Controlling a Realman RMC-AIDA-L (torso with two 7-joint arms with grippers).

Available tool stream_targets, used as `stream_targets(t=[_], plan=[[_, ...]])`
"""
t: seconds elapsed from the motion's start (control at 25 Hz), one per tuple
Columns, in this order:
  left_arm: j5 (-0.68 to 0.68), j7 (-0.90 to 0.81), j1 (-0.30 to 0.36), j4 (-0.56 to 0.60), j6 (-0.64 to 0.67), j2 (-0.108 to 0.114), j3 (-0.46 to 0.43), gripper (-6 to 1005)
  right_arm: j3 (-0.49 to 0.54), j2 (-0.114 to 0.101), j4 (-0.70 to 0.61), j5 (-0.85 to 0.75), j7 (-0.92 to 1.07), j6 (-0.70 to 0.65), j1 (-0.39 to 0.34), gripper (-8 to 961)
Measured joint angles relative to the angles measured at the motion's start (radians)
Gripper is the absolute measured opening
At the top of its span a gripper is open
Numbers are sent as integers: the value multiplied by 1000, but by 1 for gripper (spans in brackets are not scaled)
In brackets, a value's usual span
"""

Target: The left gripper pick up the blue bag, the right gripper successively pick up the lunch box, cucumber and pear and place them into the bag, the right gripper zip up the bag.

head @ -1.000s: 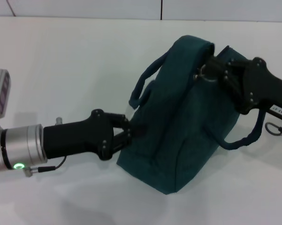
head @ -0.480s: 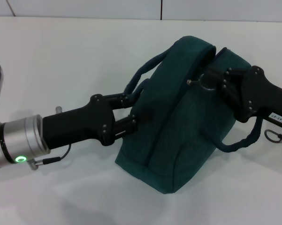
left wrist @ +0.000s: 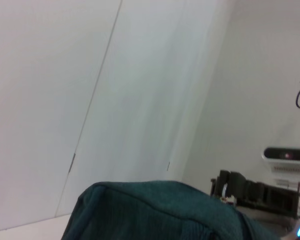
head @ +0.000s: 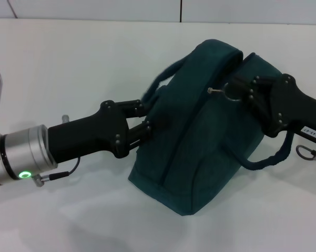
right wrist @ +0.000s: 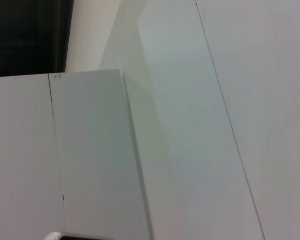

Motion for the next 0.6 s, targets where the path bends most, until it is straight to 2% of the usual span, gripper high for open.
stream_targets(t=[0.16, 0.4, 0.56, 0.6], plan=[[11, 27, 0, -1, -4, -2, 2, 380, 6, 0, -2, 6, -1, -1, 0, 17], [18, 67, 2, -11, -5, -3, 3, 240, 8, 0, -5, 9, -3, -2, 0, 18], [21, 73, 4, -5, 10, 4, 5, 70, 13, -1, -9, 10, -4, -29, -1, 18], [22, 73, 3, -3, 16, 7, 5, 66, 18, -2, -9, 11, -4, -44, -2, 18]])
